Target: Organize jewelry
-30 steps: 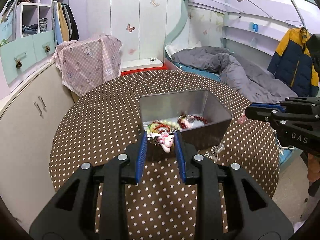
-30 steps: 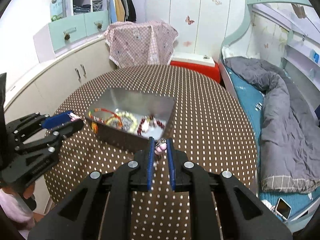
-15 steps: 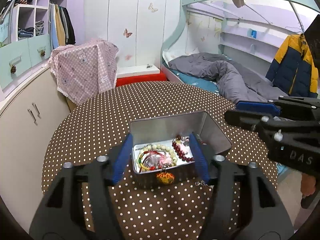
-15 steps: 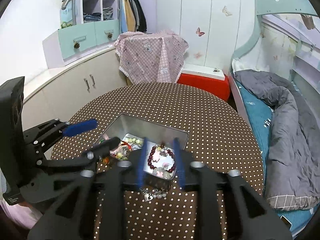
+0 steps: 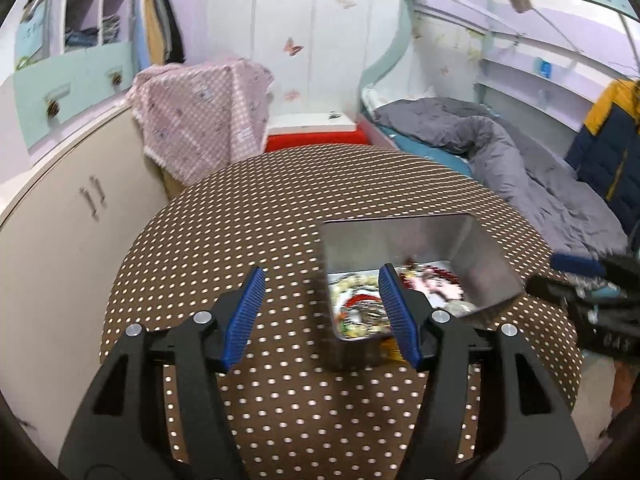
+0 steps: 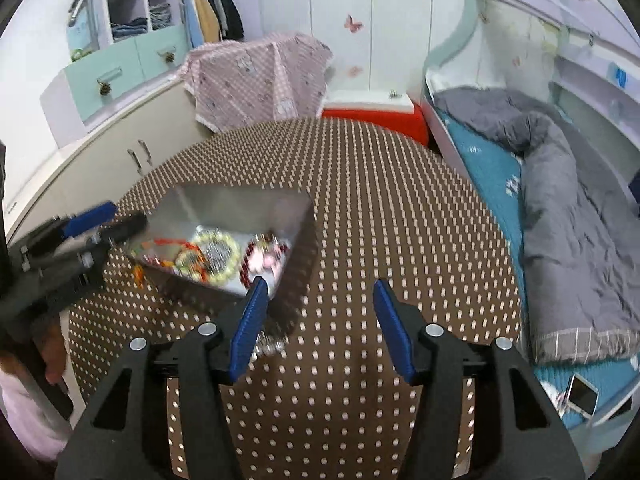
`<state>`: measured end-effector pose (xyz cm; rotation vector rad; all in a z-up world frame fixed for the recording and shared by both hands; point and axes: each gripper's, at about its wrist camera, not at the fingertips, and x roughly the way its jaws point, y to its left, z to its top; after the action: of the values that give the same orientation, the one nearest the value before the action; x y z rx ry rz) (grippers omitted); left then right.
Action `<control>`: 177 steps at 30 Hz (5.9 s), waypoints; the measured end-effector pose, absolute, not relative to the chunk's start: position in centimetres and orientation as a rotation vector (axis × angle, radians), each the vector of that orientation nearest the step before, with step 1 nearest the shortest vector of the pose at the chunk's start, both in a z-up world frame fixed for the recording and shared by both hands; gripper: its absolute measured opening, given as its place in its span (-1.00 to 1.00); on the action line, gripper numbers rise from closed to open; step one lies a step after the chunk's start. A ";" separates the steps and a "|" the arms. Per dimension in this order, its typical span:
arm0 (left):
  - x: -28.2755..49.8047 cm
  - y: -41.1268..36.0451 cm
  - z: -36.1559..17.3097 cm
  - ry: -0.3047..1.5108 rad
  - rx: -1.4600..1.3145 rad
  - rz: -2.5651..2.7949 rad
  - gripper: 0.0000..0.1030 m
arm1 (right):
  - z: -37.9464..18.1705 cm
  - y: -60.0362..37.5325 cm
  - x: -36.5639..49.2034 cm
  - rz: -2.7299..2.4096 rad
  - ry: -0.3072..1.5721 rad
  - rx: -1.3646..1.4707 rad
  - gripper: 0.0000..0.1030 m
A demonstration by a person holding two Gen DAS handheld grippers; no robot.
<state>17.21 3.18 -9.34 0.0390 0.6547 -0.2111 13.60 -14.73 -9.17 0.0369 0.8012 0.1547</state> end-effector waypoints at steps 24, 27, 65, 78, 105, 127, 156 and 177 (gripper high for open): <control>21.7 4.5 -11.6 0.900 -0.121 -0.301 -0.37 | -13.9 -9.9 13.2 0.247 0.923 -0.062 -0.53; 21.6 3.8 -11.6 0.889 -0.093 -0.308 -0.54 | -14.1 -10.0 13.1 0.251 0.924 -0.070 -0.54; 21.7 3.7 -12.0 0.885 -0.071 -0.298 -0.66 | -0.8 -11.0 14.7 0.286 0.564 -0.078 -0.54; 21.7 3.5 -12.1 0.883 -0.063 -0.299 -0.66 | -4.9 -11.2 16.4 0.231 0.698 -0.036 0.15; 14.5 1.4 -6.1 0.681 0.070 -0.219 0.21 | -3.0 -14.2 11.7 0.154 0.638 0.035 0.83; 6.6 0.9 1.6 0.437 0.059 -0.147 0.56 | 1.7 -13.8 5.1 0.148 0.449 0.012 0.84; 3.7 0.8 3.4 0.398 0.039 -0.145 0.66 | 2.9 -14.0 2.3 0.130 0.386 0.010 0.84; 3.6 0.9 3.5 0.401 0.038 -0.142 0.71 | 2.8 -13.7 2.1 0.130 0.389 0.013 0.84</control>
<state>3.65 0.86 3.47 0.0375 0.4008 -0.1420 2.13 -13.75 2.79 0.0131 0.3892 0.1297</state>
